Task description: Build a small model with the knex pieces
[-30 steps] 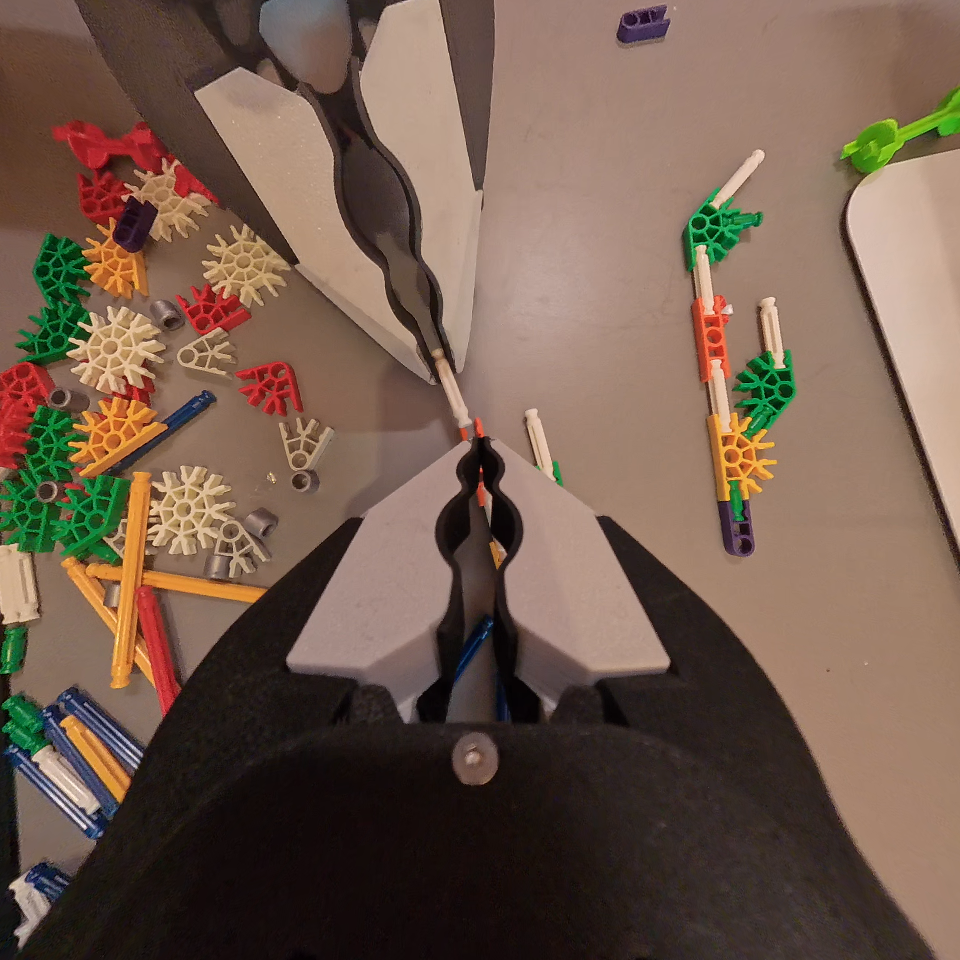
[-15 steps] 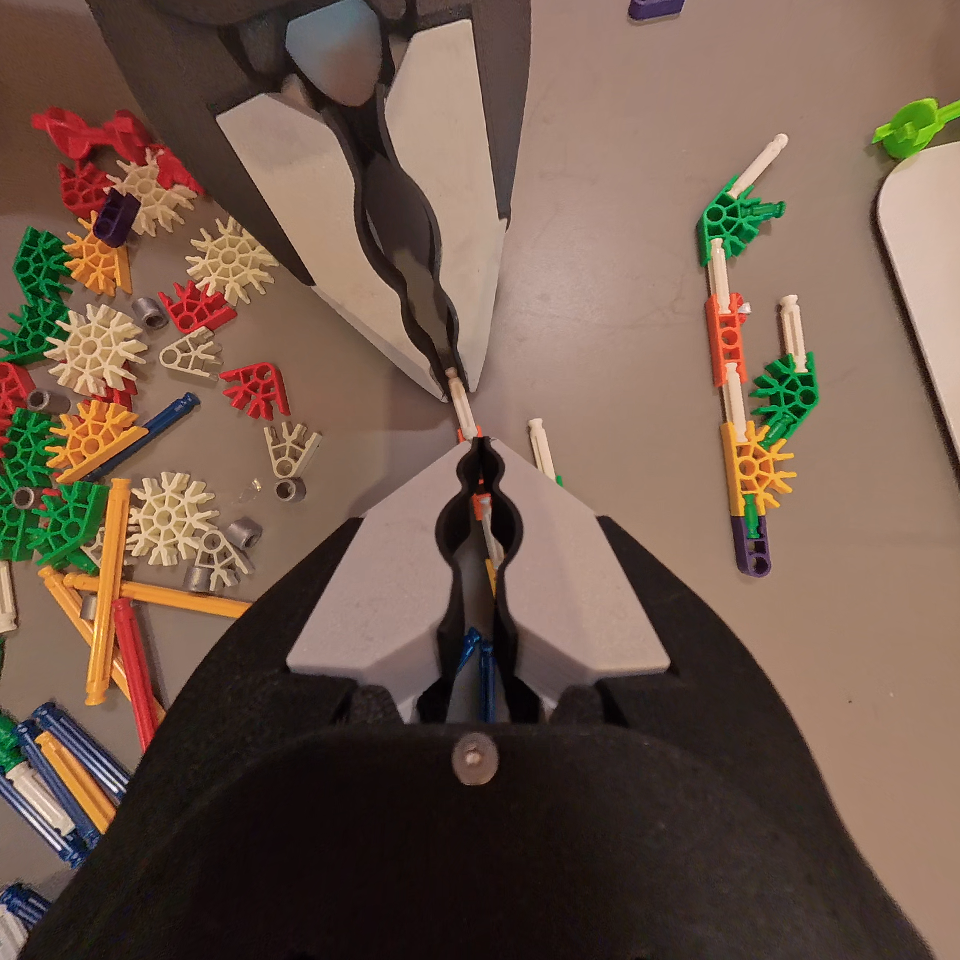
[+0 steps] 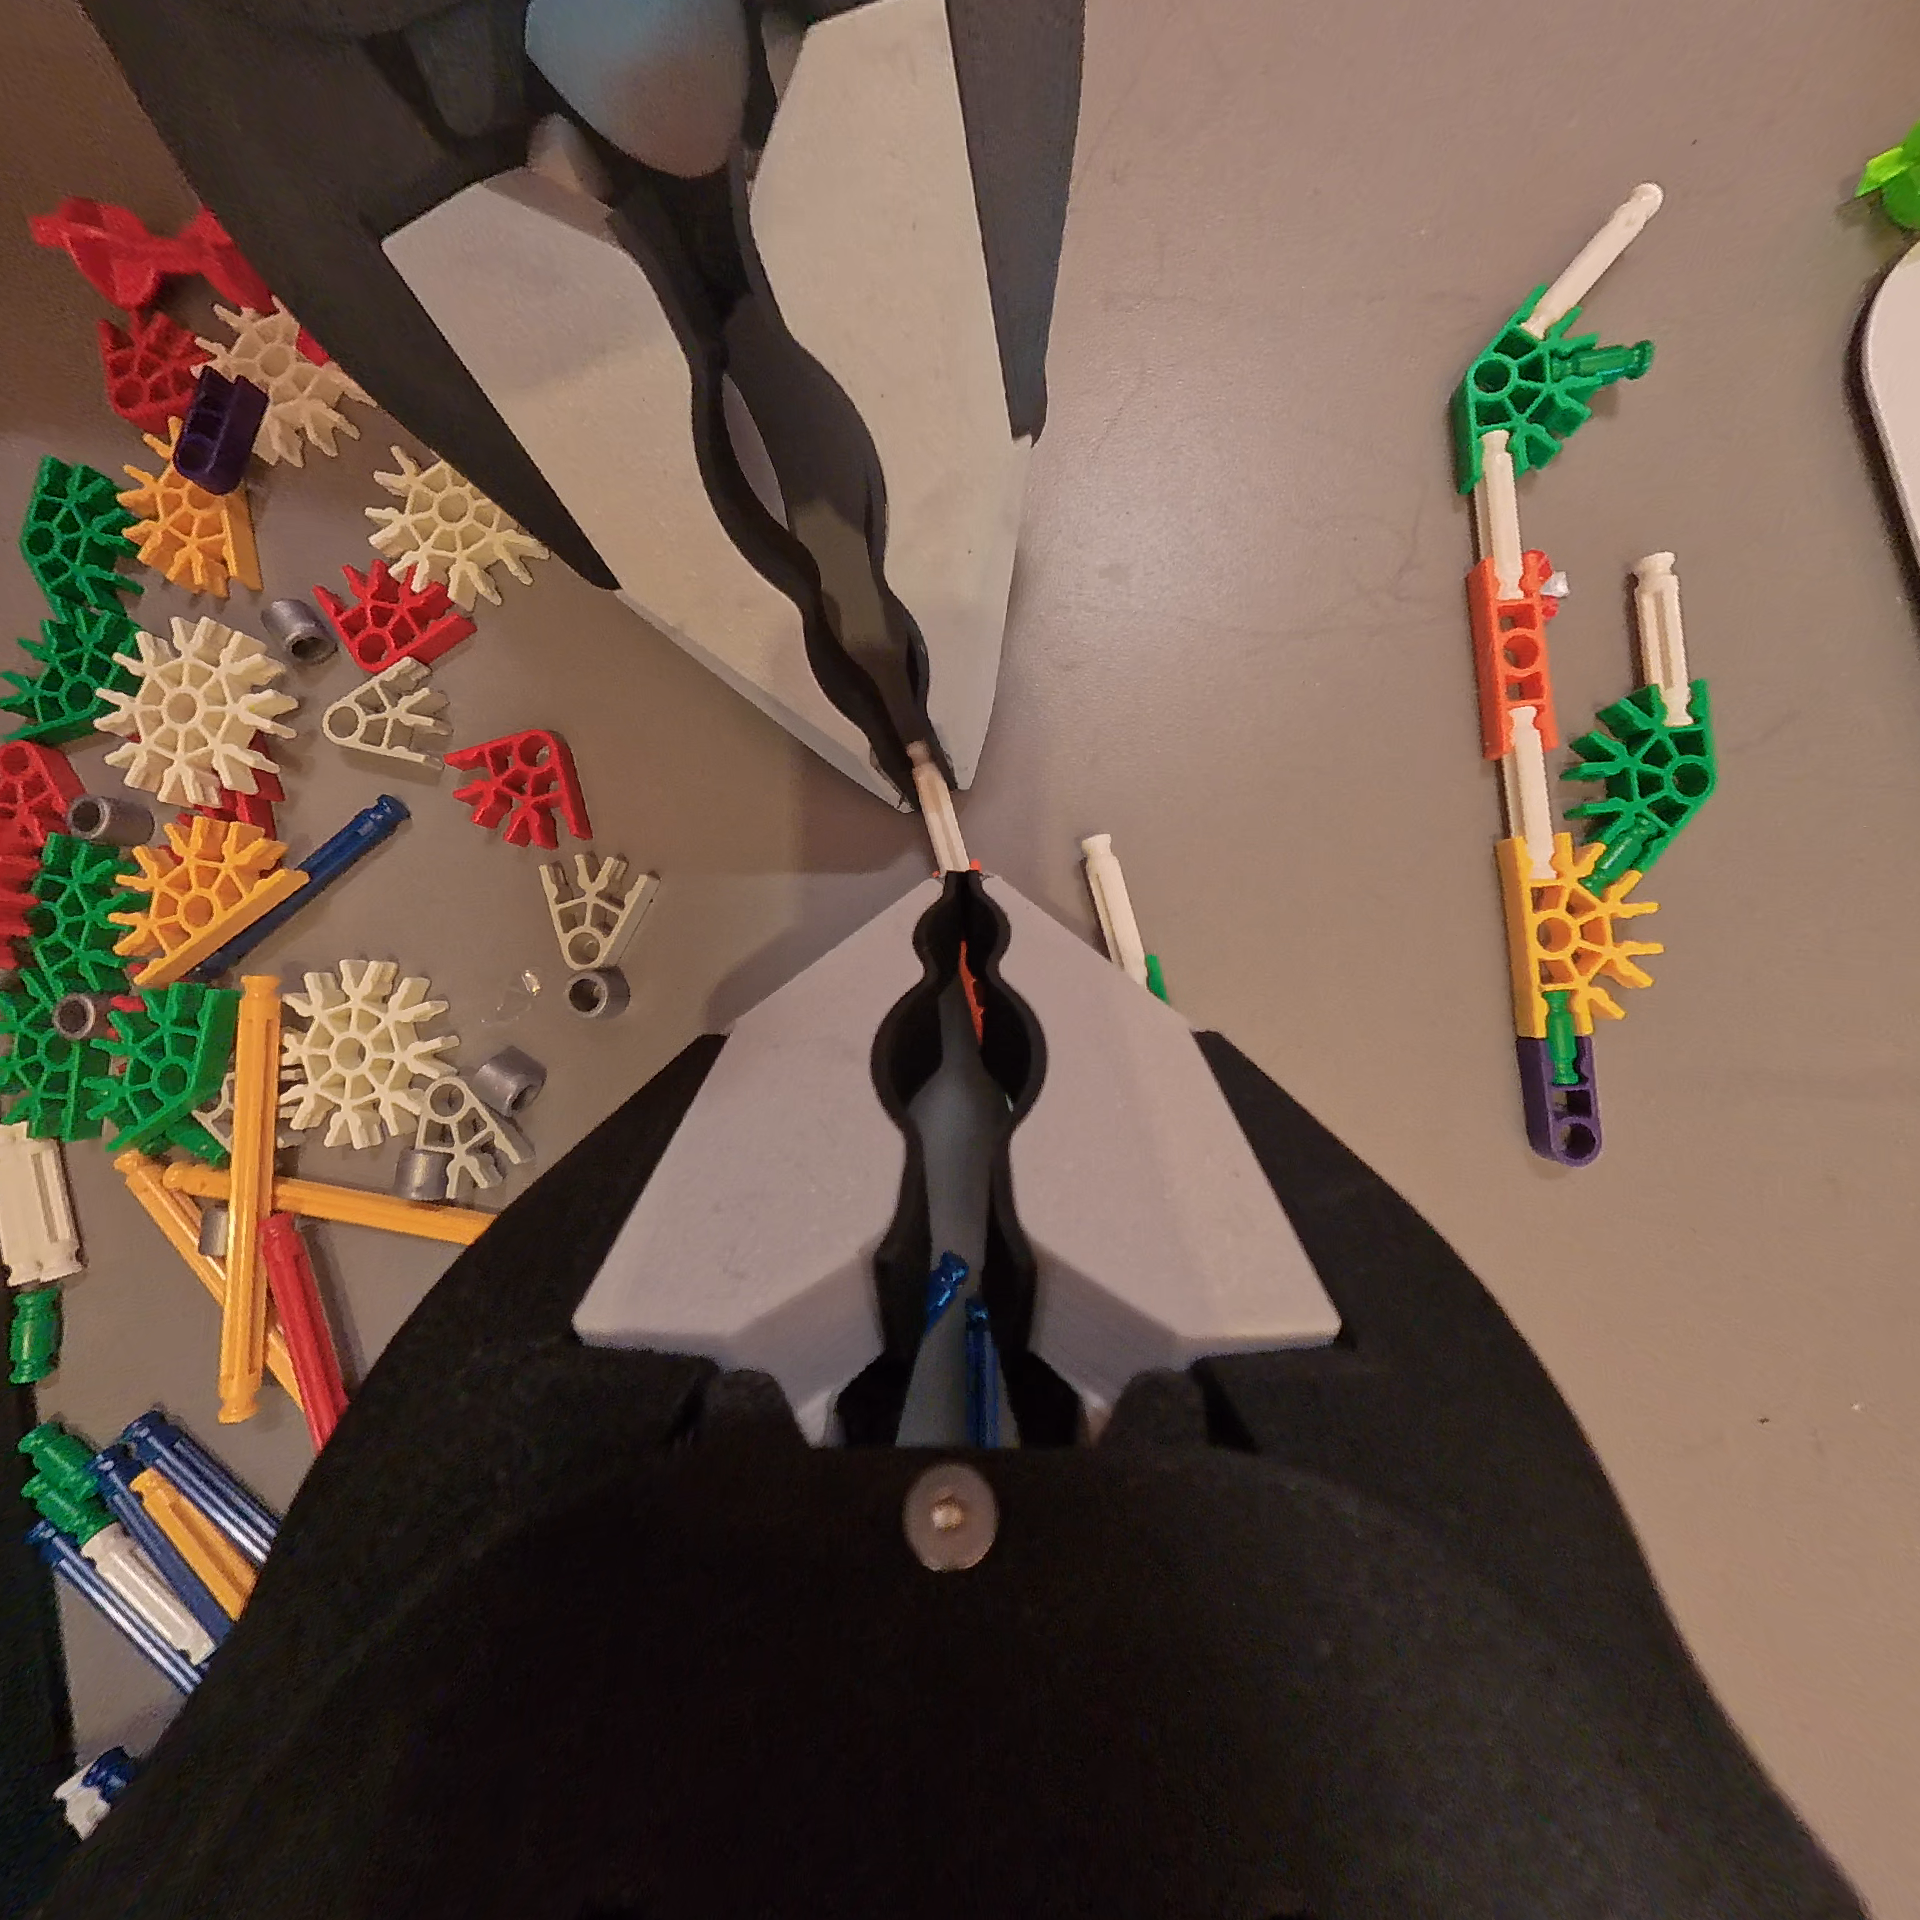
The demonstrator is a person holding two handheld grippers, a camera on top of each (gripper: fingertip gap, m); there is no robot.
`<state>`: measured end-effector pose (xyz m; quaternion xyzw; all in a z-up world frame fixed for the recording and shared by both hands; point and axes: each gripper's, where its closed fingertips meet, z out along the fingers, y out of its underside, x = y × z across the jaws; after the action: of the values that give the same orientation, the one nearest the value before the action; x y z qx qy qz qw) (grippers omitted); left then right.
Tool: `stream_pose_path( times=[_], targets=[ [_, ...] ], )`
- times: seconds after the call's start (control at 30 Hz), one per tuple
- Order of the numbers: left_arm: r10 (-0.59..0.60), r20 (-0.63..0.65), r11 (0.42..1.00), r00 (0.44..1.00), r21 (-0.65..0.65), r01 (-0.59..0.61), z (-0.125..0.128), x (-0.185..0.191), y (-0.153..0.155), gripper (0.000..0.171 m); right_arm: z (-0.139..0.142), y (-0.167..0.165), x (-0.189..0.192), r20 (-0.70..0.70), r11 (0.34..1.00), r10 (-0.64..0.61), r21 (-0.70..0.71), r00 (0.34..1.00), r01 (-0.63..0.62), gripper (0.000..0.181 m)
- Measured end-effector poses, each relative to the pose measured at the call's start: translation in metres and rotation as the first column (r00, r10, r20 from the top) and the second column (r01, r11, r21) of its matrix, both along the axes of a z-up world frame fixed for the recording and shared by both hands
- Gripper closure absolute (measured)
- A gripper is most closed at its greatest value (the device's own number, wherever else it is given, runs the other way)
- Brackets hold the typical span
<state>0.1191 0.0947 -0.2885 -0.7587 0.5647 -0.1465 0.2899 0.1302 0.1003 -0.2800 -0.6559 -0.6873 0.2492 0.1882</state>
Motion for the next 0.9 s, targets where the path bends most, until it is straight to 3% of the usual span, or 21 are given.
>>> stream_pose_path(
  times=[0.33,0.57,0.77,0.9],
  targets=[
    [-0.019,-0.046,1.0,0.999,0.01,0.019,-0.001,0.0,-0.001,0.168,-0.003,0.0,0.002,0.091,0.985,-0.031,-0.165,0.995,0.045,0.181],
    [-0.019,-0.08,0.998,0.997,0.05,0.023,-0.001,0.001,-0.001,0.169,-0.004,0.0,0.003,0.214,1.0,-0.001,-0.004,0.977,0.002,0.181],
    [0.011,-0.09,0.999,0.996,0.05,-0.006,0.0,0.0,0.0,0.169,0.006,0.001,0.003,0.154,0.997,-0.012,-0.067,0.988,0.023,0.181],
    [0.022,-0.082,0.999,0.996,0.047,-0.018,0.0,0.0,0.0,0.168,0.014,0.002,0.009,0.121,1.0,0.004,-0.017,0.993,-0.002,0.177]
  ],
)
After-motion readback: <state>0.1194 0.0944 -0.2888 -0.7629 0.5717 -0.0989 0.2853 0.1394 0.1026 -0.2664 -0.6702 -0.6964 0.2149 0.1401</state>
